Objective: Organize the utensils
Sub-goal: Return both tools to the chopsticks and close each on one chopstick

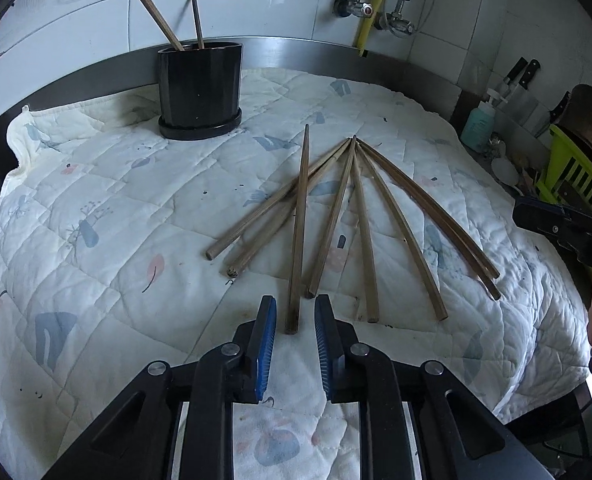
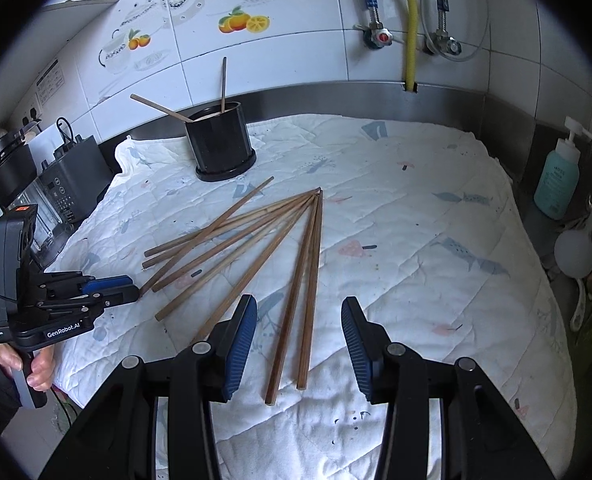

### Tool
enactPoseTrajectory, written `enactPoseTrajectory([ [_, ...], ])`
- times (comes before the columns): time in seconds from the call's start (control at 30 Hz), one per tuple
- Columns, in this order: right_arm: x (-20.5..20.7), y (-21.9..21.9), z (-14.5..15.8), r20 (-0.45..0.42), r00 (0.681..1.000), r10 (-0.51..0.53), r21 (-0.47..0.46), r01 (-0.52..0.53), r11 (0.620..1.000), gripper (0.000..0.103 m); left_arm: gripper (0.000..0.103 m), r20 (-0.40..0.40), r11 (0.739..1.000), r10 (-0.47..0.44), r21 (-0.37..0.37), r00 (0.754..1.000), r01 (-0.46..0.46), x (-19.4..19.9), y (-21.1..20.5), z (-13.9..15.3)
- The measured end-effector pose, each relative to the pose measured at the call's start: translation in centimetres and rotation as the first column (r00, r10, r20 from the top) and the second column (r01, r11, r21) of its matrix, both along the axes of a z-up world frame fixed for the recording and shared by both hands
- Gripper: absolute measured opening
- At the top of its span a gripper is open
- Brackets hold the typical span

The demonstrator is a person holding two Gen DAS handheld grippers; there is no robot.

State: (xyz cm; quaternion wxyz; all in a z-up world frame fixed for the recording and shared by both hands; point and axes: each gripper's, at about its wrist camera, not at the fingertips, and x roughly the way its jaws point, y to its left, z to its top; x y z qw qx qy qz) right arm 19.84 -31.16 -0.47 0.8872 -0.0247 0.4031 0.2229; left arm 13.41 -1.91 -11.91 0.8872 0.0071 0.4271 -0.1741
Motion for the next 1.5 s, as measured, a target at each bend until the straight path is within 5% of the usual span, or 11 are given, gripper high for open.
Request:
enactPoseTrajectory([
  [0.53,0.3,-0.1,-2.3,-0.061,0.998,-0.025,0.000,0.025,1.000,0.048,0.021,0.024,1.000,0.007,0.017,1.000,-0.008,1.4,-0.4,-1.4],
  [0.67,0.2,-0.1,-2.8,-0.076,0.997,-0.029,0.003,0.029,1.000,0.048,0.008,0.036,0.999,-0.001,0.037,0.999,-0.001,1.6,-0.9,-1.4],
  [0.8,0.2,-0.2,-3.0,-0.082,0.996,-0.033,0.003,0.033,0.999,0.048,0.006,0.032,1.000,0.006,0.017,0.999,-0.007,1.6,-0.5,-1.2],
  [1.4,-1.4,-0.1,-4.5,-0.038,0.998,-0.044,-0.065,0.042,0.997,0.048,0.006,0.122,0.993,0.107,-0.053,0.987,-0.101,1.2,2.9,4.9],
  [1.5,-1.7,0.2,-4.6,0.003,0.999,-0.052,-0.092,0.052,0.994,0.037,0.006,0.129,0.993,0.113,-0.055,0.985,-0.107,1.4,3.2,5.3],
])
